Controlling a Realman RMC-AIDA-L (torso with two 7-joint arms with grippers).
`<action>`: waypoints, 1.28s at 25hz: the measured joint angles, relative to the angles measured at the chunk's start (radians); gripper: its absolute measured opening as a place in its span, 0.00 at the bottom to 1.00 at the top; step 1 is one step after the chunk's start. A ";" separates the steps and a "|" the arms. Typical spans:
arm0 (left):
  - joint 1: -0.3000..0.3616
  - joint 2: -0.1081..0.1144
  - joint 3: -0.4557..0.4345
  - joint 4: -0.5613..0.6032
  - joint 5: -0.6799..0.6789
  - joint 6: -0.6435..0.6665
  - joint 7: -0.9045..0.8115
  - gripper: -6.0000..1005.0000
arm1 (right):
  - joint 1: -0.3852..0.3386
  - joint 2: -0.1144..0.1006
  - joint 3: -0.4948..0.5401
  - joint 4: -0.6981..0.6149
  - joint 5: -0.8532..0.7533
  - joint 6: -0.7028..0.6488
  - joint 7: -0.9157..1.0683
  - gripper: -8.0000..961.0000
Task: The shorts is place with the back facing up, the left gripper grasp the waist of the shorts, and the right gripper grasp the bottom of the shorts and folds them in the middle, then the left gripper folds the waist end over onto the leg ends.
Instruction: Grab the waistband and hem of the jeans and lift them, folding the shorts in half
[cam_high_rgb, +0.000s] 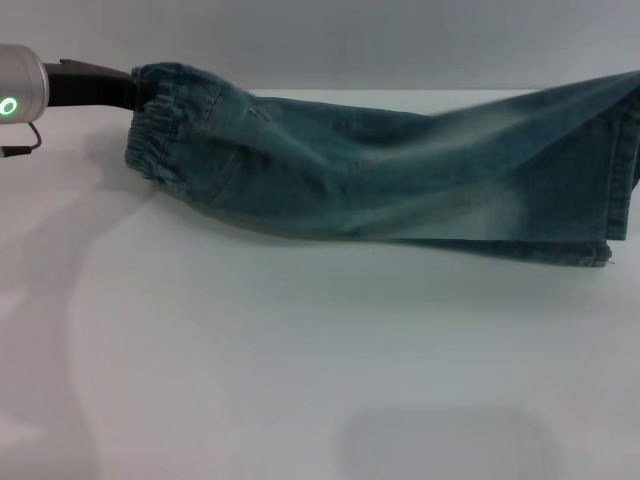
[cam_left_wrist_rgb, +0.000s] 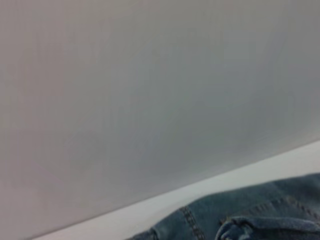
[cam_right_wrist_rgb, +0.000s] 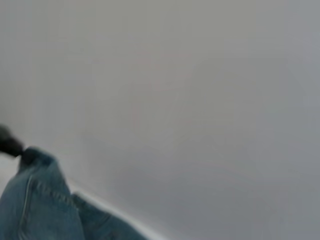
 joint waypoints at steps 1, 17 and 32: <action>0.000 0.000 0.007 -0.005 -0.009 -0.015 0.001 0.11 | -0.002 -0.001 0.000 0.011 0.012 0.013 -0.003 0.01; -0.007 -0.003 0.123 -0.055 -0.052 -0.182 -0.011 0.11 | 0.006 0.003 -0.012 0.142 0.025 0.242 -0.016 0.01; -0.004 -0.006 0.274 -0.131 -0.139 -0.370 -0.005 0.11 | 0.085 0.003 -0.031 0.272 0.025 0.482 -0.028 0.01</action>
